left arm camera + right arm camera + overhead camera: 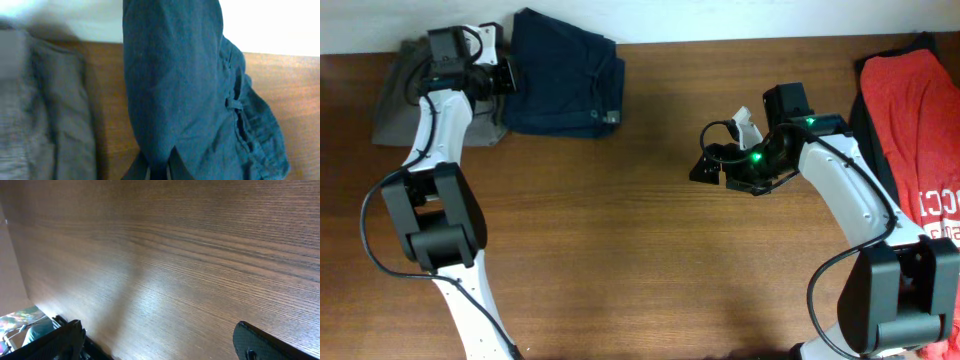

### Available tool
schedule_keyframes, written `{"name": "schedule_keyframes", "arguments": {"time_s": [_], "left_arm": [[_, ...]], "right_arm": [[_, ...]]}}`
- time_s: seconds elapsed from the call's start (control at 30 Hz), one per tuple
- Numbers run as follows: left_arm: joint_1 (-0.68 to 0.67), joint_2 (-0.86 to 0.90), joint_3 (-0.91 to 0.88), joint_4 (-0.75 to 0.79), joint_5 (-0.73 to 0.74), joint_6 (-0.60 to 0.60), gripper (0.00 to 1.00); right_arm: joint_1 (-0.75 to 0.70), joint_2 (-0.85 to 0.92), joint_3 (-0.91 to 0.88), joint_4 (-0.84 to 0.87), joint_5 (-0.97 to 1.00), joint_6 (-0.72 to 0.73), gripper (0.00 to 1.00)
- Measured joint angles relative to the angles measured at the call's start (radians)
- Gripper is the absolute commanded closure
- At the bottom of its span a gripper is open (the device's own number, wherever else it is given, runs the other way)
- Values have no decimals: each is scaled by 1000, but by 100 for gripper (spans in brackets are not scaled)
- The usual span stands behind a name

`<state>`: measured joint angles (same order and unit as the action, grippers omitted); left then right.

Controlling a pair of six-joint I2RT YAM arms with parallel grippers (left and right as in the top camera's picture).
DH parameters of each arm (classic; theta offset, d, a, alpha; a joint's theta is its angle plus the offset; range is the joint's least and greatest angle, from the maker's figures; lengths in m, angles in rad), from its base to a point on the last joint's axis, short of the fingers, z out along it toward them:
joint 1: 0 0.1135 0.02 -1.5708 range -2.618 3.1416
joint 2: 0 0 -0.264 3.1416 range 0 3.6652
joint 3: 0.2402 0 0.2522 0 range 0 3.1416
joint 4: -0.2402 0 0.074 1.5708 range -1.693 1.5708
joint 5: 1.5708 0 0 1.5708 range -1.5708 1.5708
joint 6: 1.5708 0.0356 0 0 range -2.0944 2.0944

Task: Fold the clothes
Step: 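Carry the folded shorts left with the left gripper onto the grey garment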

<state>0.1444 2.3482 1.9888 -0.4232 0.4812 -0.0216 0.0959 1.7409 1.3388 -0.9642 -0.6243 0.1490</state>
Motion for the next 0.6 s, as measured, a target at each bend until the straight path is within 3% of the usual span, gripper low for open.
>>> {"name": "schedule_keyframes", "arguments": {"time_s": [0.27,0.6], "left_arm": [[38,0,38,-16,0,0,99],[72,1,154,-156,-2,3,99]], "right_arm": [[0,0,0,-9,0,0,1],[0,0,0,-10,0,1,1]]}}
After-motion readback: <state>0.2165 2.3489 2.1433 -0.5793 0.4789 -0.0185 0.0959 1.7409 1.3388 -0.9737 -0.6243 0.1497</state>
